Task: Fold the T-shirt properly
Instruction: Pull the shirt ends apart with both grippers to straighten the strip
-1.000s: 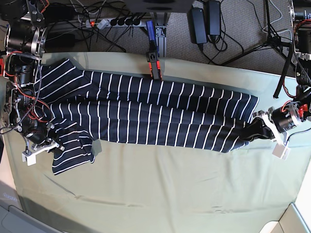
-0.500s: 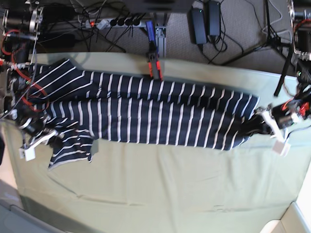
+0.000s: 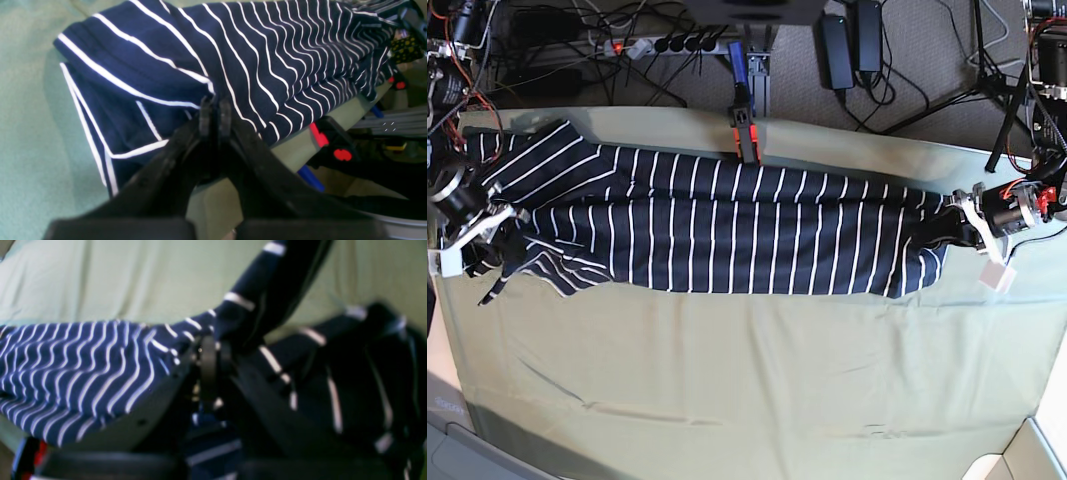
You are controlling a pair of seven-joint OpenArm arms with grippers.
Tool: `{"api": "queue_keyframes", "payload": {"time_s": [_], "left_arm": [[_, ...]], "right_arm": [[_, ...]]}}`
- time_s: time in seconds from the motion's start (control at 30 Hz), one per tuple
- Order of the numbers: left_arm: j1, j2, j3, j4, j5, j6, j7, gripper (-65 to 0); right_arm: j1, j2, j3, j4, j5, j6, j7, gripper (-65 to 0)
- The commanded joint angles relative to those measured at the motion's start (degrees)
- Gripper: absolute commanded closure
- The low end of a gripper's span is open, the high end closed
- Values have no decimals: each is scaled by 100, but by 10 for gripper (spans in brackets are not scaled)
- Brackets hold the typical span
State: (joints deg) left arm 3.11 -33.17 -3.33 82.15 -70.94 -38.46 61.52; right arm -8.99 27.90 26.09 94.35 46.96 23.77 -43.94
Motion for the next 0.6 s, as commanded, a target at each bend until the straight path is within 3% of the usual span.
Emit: {"api": "queue_keyframes", "payload": {"time_s": [0.0,0.57], "left_arm": [[-87,-101,-48,85,-105,-154,-76,0],[-87,-101,-48,85,-164,-154,46,-39]], "right_arm": [[-42,127,114,151,109,415,129,0],[-1314,42,369,568,203,413,120,0]]}}
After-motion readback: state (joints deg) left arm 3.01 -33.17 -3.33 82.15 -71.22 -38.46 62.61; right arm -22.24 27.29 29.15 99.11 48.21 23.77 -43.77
